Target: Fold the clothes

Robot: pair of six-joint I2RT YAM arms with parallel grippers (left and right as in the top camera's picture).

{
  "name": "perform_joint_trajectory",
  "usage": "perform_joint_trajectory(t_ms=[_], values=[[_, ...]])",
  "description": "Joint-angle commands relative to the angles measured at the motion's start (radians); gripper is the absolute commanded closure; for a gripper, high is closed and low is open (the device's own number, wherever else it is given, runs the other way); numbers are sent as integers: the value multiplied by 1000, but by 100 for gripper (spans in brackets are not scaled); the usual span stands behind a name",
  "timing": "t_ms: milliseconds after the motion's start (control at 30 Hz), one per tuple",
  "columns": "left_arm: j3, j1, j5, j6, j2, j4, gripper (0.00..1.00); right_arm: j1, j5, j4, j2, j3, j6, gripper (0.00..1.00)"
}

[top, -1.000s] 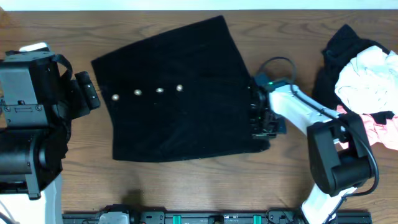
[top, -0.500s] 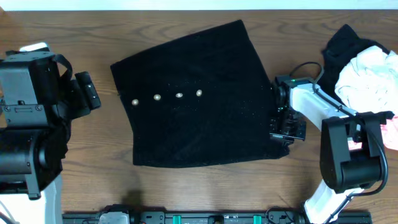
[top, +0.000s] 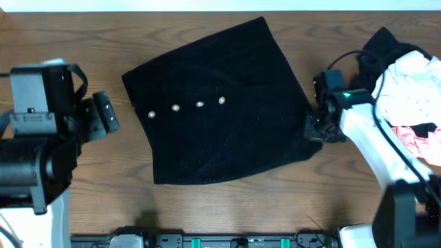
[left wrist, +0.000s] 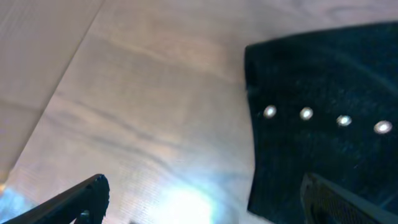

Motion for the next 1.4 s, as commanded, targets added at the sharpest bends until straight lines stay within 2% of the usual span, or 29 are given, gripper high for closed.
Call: perform_joint_trajectory(t_ms=[0, 100, 233, 467, 667, 833, 1000, 1167, 1367], values=[[-2, 4, -84, -56, -94, -55, 2, -11, -4, 3, -74, 5, -33, 39], [-6, 4, -139, -114, -167, -117, 2, -11, -4, 4, -106, 5, -33, 31], [-89, 4, -105, -198, -246, -144, 2, -10, -81, 6, -104, 4, -90, 30], [-450, 4, 114, -205, -270, 22, 2, -10, -113, 30, -102, 5, -90, 27], [-748, 4, 325, -206, -210, 255, 2, -10, -116, -11, -102, 4, -101, 21], [-890, 4, 408, -219, -89, 295, 2, -10, -116, -70, -101, 4, -82, 14], [-981, 4, 529, -161, 19, 362, 2, -10, -115, -82, -101, 4, -77, 13], [-1049, 4, 603, -41, 117, 444, 2, -10, -116, -82, -101, 5, -77, 13], [-1074, 3, 621, 73, 204, 536, 2, -10, -115, -82, -101, 4, -77, 13]])
